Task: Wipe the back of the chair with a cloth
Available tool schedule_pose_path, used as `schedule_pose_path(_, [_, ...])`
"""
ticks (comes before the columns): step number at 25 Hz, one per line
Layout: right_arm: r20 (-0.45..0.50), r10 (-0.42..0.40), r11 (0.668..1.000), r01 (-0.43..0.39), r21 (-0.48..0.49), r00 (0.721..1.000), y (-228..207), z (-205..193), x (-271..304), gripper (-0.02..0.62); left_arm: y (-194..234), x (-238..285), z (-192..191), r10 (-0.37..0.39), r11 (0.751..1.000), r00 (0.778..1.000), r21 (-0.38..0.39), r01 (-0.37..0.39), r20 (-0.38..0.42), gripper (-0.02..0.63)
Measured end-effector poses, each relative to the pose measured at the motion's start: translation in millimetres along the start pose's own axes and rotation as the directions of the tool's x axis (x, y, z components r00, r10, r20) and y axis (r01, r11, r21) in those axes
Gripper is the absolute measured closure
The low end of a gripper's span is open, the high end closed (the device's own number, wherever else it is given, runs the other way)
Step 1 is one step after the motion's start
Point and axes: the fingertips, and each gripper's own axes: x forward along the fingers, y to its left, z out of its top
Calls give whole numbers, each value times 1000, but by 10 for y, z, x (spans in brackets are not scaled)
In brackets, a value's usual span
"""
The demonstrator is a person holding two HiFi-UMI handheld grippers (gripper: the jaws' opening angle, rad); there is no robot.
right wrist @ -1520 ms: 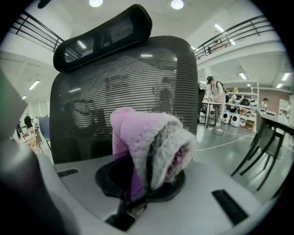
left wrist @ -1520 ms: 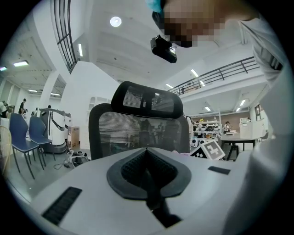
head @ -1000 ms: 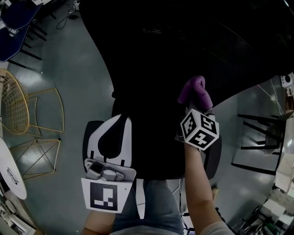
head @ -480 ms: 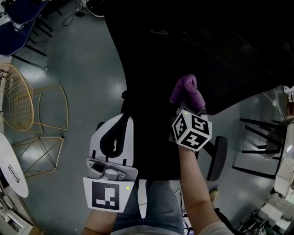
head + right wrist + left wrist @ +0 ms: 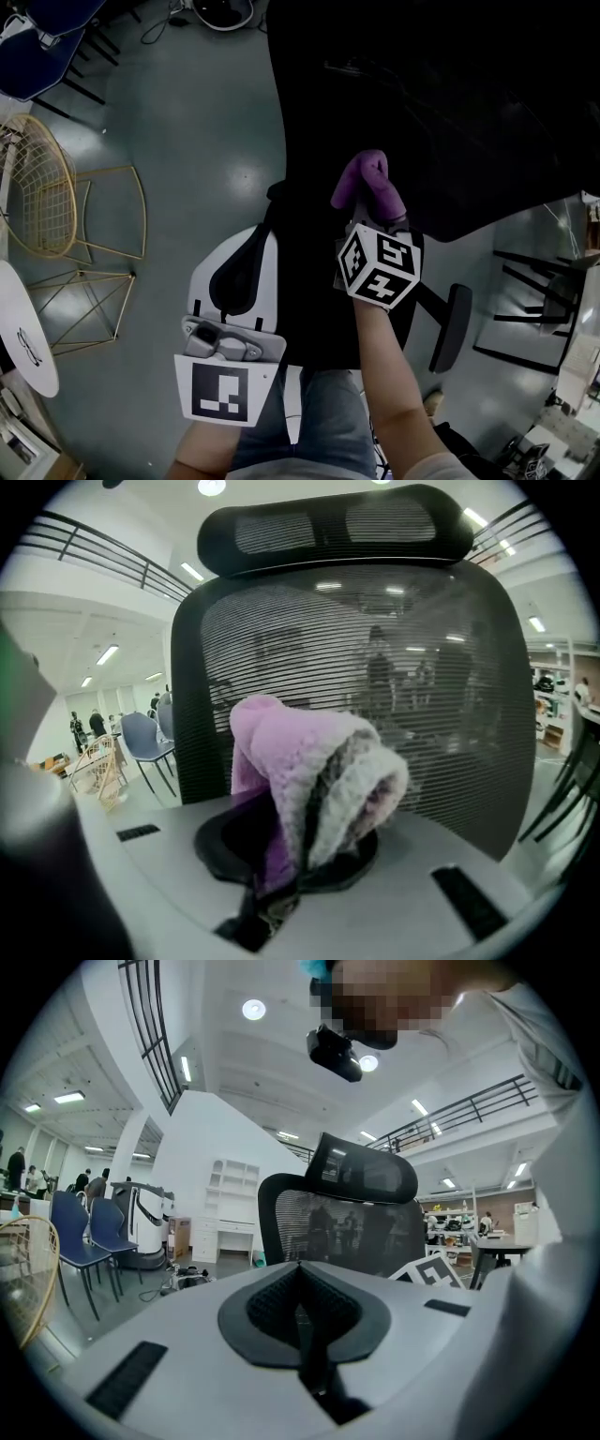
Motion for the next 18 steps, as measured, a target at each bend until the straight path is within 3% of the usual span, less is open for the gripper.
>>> schedule_pose_path(18, [-29,109,993,-110,-34,994,878,-97,174,541,261,33,-76,-9,1000,1000,-16,9,-7,592])
